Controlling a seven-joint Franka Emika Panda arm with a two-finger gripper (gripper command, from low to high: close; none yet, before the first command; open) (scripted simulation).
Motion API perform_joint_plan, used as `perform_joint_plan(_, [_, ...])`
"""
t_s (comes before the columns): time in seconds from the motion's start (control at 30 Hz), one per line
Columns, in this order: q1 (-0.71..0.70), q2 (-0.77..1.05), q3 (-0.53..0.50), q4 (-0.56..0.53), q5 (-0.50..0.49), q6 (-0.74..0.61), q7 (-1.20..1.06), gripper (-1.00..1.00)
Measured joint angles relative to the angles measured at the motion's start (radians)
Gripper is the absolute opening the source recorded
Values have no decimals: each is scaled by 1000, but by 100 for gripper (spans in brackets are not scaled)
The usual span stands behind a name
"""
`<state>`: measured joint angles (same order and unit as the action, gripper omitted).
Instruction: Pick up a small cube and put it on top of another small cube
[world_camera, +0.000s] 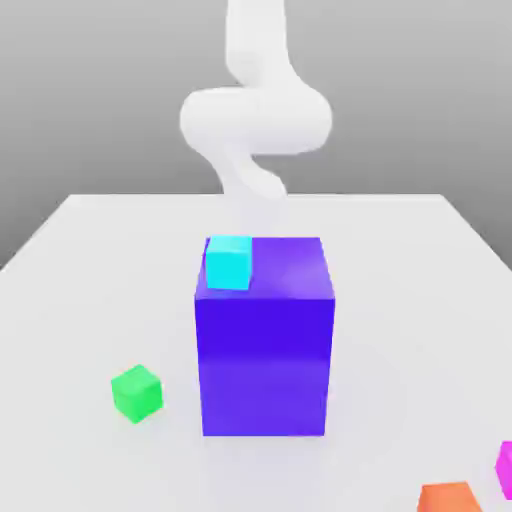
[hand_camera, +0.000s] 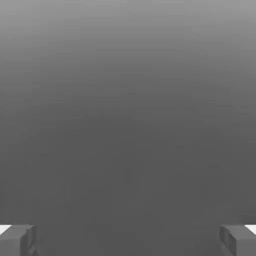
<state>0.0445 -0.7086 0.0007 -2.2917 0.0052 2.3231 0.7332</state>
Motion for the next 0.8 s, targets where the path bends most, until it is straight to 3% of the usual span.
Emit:
perform_joint_plan(0.5, [219, 550, 58, 50, 26, 139, -398, 0])
perform_joint_plan(0.8, [330, 877, 119, 80, -29, 221, -585, 0])
